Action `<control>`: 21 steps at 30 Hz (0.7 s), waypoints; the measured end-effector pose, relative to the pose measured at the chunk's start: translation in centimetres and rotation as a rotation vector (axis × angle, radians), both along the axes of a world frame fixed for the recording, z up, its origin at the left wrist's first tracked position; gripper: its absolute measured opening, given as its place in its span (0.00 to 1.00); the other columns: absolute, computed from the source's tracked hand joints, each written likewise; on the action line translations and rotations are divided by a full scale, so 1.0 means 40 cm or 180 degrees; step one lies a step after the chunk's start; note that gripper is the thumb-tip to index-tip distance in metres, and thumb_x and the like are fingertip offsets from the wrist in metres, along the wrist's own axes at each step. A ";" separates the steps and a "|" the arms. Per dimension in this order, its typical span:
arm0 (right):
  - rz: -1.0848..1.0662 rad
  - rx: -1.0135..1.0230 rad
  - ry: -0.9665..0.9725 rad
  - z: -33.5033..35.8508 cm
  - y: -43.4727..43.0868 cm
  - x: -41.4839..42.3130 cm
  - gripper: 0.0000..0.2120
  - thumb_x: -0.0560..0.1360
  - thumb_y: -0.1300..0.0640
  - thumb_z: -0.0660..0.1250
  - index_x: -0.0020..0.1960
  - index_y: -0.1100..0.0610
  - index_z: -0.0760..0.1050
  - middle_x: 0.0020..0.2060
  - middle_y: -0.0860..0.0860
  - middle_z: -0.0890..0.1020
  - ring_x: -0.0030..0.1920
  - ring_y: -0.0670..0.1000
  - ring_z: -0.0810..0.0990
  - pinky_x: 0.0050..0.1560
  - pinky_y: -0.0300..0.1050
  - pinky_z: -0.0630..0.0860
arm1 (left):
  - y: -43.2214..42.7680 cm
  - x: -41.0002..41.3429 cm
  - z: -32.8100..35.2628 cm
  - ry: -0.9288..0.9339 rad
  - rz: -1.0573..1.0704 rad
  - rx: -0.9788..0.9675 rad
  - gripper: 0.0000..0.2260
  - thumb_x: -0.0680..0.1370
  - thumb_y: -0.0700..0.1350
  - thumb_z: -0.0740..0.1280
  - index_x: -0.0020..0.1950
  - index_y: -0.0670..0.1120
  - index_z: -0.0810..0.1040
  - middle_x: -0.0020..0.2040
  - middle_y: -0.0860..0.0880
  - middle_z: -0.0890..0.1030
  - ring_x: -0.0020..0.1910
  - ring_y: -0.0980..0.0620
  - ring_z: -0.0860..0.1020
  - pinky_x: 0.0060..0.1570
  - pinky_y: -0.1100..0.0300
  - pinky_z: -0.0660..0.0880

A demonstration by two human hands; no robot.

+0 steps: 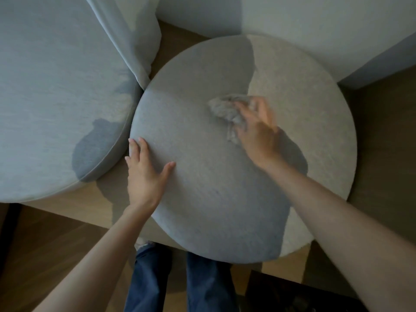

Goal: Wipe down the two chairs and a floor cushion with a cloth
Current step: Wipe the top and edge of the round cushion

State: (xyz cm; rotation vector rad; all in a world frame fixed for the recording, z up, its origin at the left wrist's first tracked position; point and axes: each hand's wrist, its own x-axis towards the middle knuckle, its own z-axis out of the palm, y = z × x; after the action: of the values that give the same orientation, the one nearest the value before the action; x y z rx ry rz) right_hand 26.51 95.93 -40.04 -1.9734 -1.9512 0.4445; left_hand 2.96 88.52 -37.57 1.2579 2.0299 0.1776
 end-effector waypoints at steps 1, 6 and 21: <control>-0.0370 0.0009 -0.0084 -0.003 0.023 0.065 0.21 0.75 0.57 0.66 0.68 0.53 0.74 0.64 0.61 0.71 0.60 0.63 0.73 0.59 0.51 0.71 | 0.000 0.002 0.000 0.0004 -0.0021 0.0023 0.38 0.77 0.53 0.67 0.79 0.47 0.48 0.79 0.51 0.44 0.77 0.40 0.46 0.69 0.39 0.59; -0.1916 0.0232 0.0045 -0.004 0.030 0.164 0.21 0.77 0.56 0.65 0.70 0.54 0.71 0.65 0.60 0.69 0.64 0.58 0.70 0.64 0.42 0.64 | -0.007 0.006 -0.003 0.0004 -0.0002 0.0113 0.37 0.77 0.54 0.67 0.78 0.47 0.50 0.79 0.52 0.46 0.77 0.43 0.50 0.67 0.38 0.63; -0.0330 -0.0078 -0.0023 0.005 -0.082 0.002 0.21 0.72 0.62 0.69 0.65 0.54 0.76 0.63 0.61 0.72 0.61 0.62 0.73 0.57 0.50 0.71 | -0.048 -0.020 0.003 0.0111 -0.0391 0.0100 0.34 0.79 0.56 0.63 0.79 0.51 0.48 0.79 0.54 0.45 0.78 0.44 0.49 0.63 0.39 0.68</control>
State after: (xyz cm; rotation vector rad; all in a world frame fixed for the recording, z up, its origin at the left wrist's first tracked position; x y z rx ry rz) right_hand 26.61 92.66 -39.84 -2.0825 -1.8456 0.4371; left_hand 2.14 86.61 -37.47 1.4097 1.9788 0.1306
